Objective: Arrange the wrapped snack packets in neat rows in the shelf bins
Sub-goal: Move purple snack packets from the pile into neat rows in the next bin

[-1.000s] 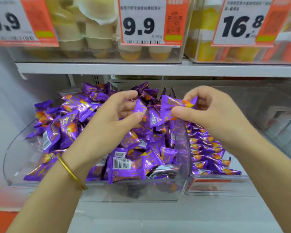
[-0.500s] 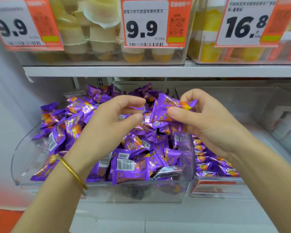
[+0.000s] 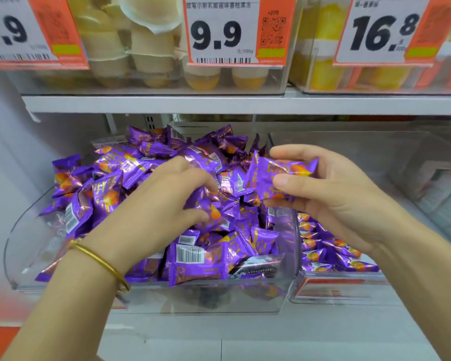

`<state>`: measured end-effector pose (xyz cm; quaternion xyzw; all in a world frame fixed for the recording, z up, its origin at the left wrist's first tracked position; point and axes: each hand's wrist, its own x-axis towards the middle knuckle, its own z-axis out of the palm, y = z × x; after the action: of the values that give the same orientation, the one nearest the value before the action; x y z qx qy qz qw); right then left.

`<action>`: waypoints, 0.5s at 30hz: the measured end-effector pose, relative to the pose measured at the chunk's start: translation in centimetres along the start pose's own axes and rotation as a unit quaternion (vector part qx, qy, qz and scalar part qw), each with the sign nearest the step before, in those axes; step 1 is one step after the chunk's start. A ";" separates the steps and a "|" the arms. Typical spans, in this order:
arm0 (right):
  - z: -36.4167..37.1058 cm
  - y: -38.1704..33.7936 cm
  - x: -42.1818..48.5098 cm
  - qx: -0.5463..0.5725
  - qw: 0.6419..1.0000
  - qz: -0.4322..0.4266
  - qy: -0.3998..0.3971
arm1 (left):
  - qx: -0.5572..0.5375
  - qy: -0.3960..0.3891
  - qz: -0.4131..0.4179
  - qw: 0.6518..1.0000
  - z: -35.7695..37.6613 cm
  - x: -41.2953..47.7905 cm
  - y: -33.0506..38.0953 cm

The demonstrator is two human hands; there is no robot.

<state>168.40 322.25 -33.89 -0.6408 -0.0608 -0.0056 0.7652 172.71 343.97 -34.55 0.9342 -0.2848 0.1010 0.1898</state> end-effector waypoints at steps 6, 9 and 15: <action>-0.8 -0.6 -1.0 0.042 0.997 -0.005 -0.059 | -0.149 0.144 0.014 0.978 0.1 1.1 2.1; -2.1 -1.4 -1.8 0.004 0.998 -0.003 -0.064 | -0.291 0.118 0.000 0.949 1.5 1.9 4.4; -7.2 -1.9 -3.9 -0.033 0.999 0.017 -0.040 | -0.396 0.049 0.016 0.917 4.4 3.2 8.8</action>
<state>165.00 314.60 -33.65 -0.6661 -0.0798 0.0311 0.7409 170.70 333.81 -35.00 0.7718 -0.3070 0.0286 0.5561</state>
